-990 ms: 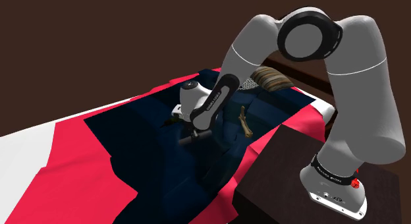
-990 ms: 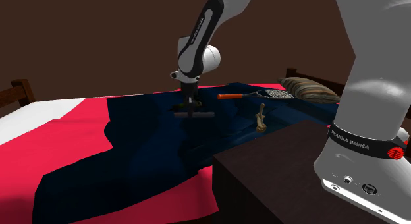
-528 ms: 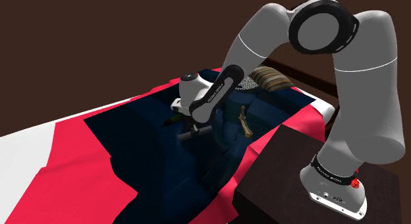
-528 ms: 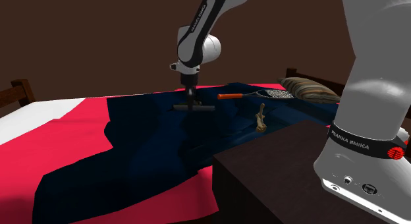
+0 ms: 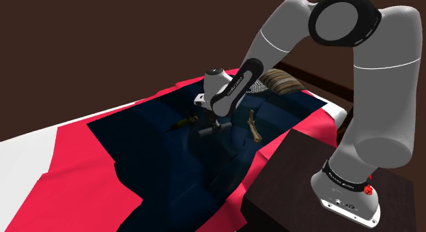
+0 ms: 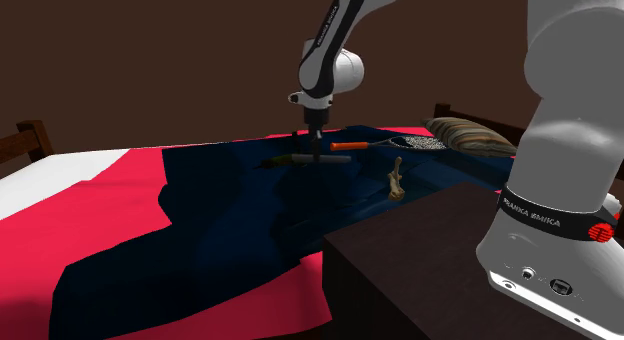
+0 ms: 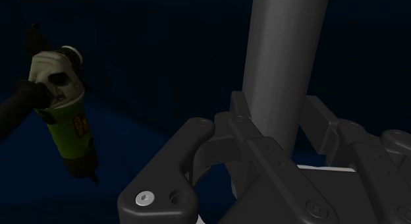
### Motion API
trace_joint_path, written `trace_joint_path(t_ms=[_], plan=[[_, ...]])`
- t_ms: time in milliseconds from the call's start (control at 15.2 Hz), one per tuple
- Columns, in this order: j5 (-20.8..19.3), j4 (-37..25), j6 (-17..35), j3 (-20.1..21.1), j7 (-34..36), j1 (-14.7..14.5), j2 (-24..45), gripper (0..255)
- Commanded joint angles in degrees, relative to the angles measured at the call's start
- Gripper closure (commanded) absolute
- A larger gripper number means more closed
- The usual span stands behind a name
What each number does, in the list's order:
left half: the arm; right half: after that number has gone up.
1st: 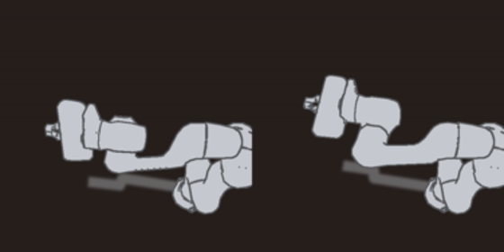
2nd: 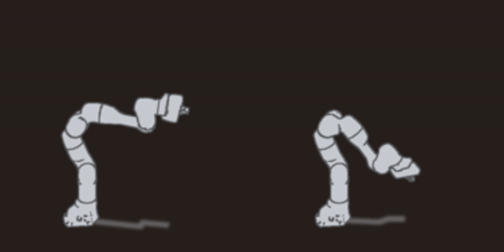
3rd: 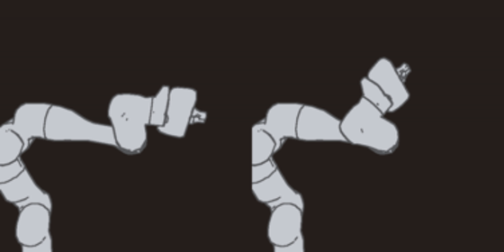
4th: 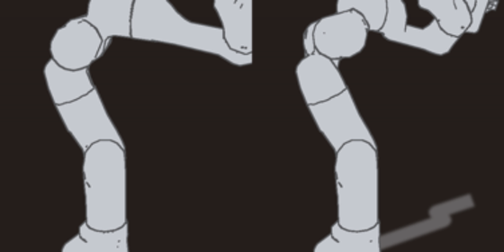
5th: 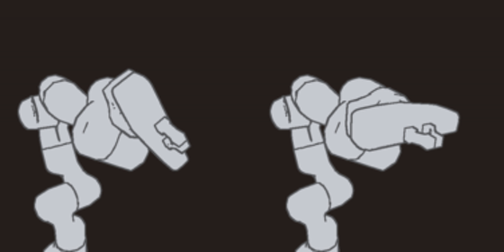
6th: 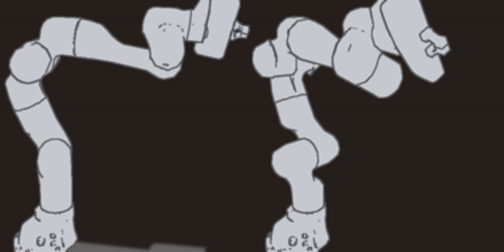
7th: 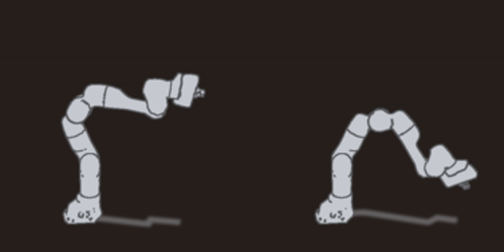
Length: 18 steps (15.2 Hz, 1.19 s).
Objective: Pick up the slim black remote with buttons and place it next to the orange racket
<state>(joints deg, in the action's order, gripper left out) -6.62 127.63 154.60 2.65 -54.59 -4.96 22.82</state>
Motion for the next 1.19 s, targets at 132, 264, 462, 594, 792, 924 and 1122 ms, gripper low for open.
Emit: trace_joint_path(t_ms=[132,264,462,594,792,924,1122], plan=[[1.10,3.32,1.77,-0.37,-6.30,5.00,-1.76,255],[1.75,4.37,2.33,-0.56,-9.57,7.55,-2.35,255],[2.72,5.46,2.92,-0.75,-14.59,11.52,-2.95,255],[3.43,5.84,3.15,-0.90,-18.02,14.18,-3.16,255],[4.52,5.92,3.24,-1.12,-23.21,18.17,-3.19,255],[5.27,5.63,3.13,-1.29,-26.68,20.80,-3.02,255],[6.38,4.68,2.73,-1.56,-31.82,24.68,-2.48,255]])
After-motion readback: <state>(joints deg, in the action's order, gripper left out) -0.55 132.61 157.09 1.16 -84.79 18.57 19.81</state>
